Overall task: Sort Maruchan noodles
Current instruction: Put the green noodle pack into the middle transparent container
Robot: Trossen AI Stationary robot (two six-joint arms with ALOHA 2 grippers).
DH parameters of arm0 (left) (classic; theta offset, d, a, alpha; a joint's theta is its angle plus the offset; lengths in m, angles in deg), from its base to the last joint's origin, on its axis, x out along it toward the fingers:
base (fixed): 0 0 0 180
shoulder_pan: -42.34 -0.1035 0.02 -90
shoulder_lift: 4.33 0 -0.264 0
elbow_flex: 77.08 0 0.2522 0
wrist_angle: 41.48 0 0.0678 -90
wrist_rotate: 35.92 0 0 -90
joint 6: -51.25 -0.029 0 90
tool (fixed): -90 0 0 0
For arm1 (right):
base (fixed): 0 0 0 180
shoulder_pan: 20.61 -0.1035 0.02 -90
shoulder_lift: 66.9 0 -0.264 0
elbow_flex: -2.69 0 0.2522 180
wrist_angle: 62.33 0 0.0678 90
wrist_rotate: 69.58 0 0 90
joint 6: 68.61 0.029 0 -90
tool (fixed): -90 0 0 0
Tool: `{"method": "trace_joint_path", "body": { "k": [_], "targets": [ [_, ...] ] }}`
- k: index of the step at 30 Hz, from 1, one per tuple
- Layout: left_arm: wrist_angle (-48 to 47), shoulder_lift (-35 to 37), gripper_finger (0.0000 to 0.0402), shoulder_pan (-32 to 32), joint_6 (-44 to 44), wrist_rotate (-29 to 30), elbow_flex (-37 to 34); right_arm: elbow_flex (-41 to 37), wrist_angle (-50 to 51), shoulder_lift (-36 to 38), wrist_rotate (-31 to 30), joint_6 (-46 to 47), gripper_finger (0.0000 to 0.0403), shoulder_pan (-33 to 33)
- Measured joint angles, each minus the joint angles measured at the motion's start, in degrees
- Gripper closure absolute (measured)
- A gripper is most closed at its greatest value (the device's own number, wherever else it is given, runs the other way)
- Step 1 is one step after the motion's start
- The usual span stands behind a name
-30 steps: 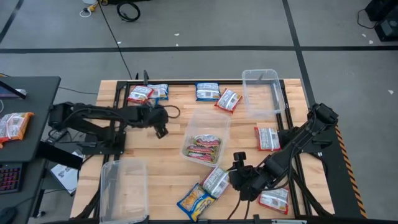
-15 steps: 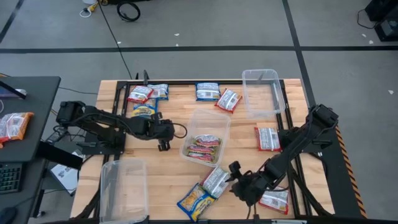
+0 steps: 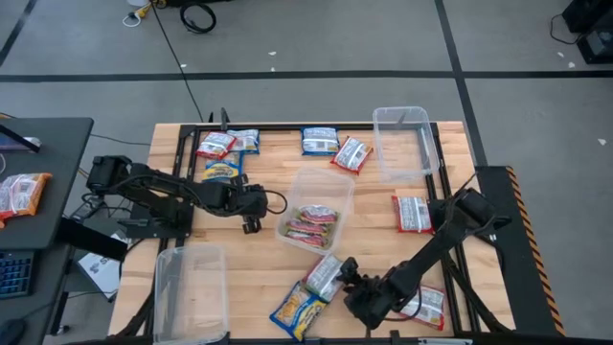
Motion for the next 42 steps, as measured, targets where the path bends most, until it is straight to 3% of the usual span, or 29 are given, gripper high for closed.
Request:
{"method": "trace_joint_path", "body": {
  "k": [4,8,13,18,28,34,42],
  "targets": [
    [0.03,0.00,0.0205,0.00,0.00,-0.02,0.00,0.10,-0.17,-0.92,-0.91,0.80,0.0228,-0.07],
    [0.23,0.00,0.0205,0.00,0.00,0.00,0.00,-0.04,0.07,0.43,0.66,2.74,0.0295,-0.38],
    [0.76,0.00,0.0205,0.00,-0.35,0.60,0.00,-0.38,1.50,5.51,14.64,6.25,0.0392,0.03],
    [3.56,0.00,0.0205,0.31,-0.57,1.12,0.00,-0.32,1.72,13.34,20.49,14.91,0.0397,2.69],
    [5.71,0.00,0.0205,6.25,-0.03,1.10,0.00,-0.19,-5.06,30.54,17.51,21.41,0.0400,9.40],
    [11.56,-0.09,0.0205,9.63,-0.27,1.10,-0.02,-0.19,-5.89,34.59,12.64,19.90,0.0400,14.79],
    [11.62,-0.11,0.0205,10.58,-0.71,3.08,-0.02,-0.19,-5.78,35.12,12.62,20.57,0.0401,21.09]
  ]
}}
